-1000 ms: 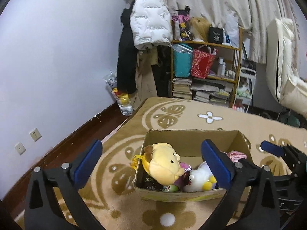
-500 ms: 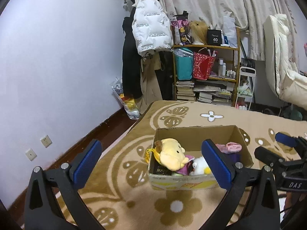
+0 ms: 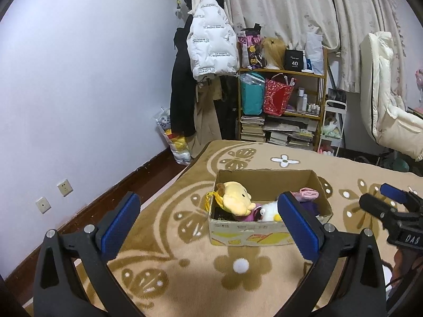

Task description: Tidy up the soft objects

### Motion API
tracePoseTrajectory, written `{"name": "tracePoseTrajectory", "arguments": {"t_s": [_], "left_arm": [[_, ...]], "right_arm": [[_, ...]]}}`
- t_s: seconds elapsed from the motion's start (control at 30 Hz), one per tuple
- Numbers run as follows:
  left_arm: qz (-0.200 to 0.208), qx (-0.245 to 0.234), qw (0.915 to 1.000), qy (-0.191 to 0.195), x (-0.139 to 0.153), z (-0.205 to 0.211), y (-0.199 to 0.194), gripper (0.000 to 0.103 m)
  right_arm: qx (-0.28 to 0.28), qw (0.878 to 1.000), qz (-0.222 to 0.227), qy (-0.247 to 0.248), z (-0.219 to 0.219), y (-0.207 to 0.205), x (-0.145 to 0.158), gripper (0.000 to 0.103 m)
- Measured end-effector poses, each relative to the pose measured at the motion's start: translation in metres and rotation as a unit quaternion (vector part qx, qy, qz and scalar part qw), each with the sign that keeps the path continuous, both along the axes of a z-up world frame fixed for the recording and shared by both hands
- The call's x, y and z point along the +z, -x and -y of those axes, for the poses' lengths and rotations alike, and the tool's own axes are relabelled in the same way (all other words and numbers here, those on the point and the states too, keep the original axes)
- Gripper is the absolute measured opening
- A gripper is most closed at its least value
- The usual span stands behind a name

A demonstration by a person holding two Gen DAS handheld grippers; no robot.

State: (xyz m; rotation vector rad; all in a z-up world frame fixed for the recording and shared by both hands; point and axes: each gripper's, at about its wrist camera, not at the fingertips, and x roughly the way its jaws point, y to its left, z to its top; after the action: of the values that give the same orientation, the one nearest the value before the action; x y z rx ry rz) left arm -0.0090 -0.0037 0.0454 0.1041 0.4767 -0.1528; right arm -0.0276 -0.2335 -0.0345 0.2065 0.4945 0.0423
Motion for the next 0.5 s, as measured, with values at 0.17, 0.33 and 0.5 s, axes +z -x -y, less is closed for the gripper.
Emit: {"name": "tracePoseTrajectory", "arguments": {"t_s": [0.17,0.33,0.5], "left_arm": [[-0.002,0.001,1.0,-0.006,0.0,-0.003,0.013,0.102],[-0.007,0.003,1.0,-0.002,-0.002,-0.007,0.022,0.102],[-0.011,-0.002,0.9998,-0.016,-0.006,-0.002,0.027,0.102]], "right_arm": [[-0.006,1.0,0.008,-0.009,0.003,0.016,0.006,0.103],[-0.003,1.0,0.008,-0.019,0.003,0.026,0.003,0.103],[0.0,1.0,0.001,-0.007,-0.001,0.031,-0.001,0.103]]}}
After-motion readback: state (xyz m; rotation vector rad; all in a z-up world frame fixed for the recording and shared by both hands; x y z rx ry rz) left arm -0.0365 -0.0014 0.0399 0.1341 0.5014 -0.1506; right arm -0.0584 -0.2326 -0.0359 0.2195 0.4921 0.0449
